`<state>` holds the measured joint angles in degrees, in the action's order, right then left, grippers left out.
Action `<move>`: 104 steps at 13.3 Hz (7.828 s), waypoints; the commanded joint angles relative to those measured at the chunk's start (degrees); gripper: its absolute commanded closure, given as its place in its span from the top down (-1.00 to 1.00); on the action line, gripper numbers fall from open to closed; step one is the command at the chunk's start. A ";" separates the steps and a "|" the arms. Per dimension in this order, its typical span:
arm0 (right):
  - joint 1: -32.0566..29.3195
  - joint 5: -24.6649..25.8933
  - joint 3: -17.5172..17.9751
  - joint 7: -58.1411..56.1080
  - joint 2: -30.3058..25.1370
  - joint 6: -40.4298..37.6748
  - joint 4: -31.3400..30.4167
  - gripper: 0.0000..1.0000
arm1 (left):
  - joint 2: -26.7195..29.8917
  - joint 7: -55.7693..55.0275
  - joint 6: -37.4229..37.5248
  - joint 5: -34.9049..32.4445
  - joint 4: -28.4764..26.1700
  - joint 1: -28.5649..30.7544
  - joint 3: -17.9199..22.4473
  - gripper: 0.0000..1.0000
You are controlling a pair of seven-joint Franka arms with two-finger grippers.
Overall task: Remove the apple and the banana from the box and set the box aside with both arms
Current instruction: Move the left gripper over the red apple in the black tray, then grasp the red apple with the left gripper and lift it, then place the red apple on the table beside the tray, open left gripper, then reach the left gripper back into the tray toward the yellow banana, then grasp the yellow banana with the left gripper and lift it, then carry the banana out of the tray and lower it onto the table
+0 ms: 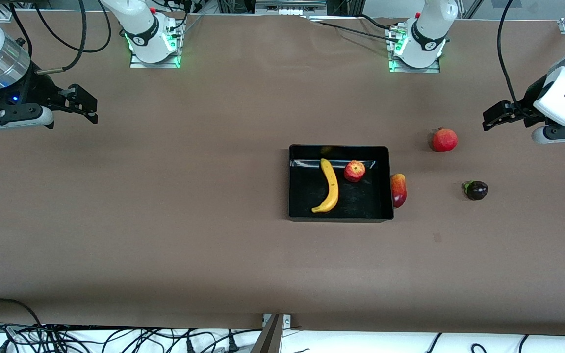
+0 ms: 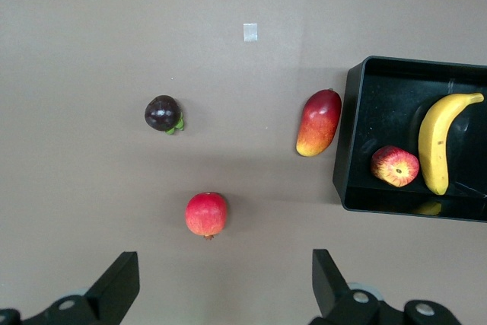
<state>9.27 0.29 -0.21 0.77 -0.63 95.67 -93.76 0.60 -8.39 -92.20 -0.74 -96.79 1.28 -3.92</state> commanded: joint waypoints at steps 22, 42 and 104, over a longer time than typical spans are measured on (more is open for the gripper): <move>0.05 -0.46 -0.05 -0.95 0.19 -0.40 0.86 1.00 | -30.74 -16.75 -25.27 0.65 -1.09 -19.82 -4.87 1.00; 0.05 -0.55 -0.05 -0.95 0.19 -0.58 0.77 1.00 | -25.04 -17.55 -11.03 -3.72 2.99 -17.28 -3.64 -0.83; 0.22 -0.90 0.04 -0.95 0.19 -0.14 0.86 1.00 | -37.15 0.90 -11.94 -8.31 11.63 9.16 -10.15 -0.99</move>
<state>9.30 0.28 -0.20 0.76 -0.58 95.69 -93.69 -34.16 -10.61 -104.15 -7.79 -84.34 7.77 -13.12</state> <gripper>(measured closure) 0.000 0.665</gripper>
